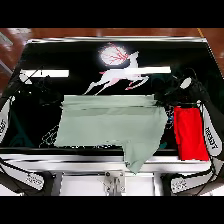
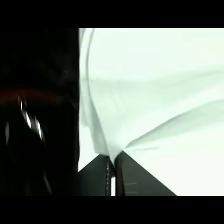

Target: Fold the shirts.

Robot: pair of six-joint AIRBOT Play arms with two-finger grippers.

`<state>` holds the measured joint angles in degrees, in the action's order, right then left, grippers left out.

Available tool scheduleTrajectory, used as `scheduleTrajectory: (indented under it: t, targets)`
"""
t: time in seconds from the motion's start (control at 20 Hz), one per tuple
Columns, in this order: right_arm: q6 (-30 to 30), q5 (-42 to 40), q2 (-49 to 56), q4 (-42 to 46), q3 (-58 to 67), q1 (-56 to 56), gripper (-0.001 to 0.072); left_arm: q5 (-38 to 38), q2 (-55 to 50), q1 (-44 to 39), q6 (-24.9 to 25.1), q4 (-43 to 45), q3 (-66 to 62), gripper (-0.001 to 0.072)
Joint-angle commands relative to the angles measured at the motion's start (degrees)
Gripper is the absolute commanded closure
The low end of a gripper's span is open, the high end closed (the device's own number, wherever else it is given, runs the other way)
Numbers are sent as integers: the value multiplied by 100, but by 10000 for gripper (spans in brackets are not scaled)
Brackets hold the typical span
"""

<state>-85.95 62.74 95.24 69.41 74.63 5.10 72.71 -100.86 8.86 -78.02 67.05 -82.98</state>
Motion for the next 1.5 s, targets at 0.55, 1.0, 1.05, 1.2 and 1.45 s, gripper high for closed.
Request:
scheduleTrajectory:
  t: [0.55,1.0,1.05,1.2,1.45]
  targets:
    - [-48,1447,-726,686,-127,184,136,1158,398,444,-245,413,-221,225]
    - [713,1268,-3460,129,-3248,2317,135,828,2809,2076,667,-227,3770,11]
    - [710,1082,-3633,52,-3497,2341,136,649,2946,2159,835,-415,4153,12]
    - [719,883,-3711,-197,-3762,2326,136,245,2905,2070,861,-413,4760,13]
    - [605,232,-3711,-356,-3759,2328,137,-313,2874,1659,855,-474,4909,38]
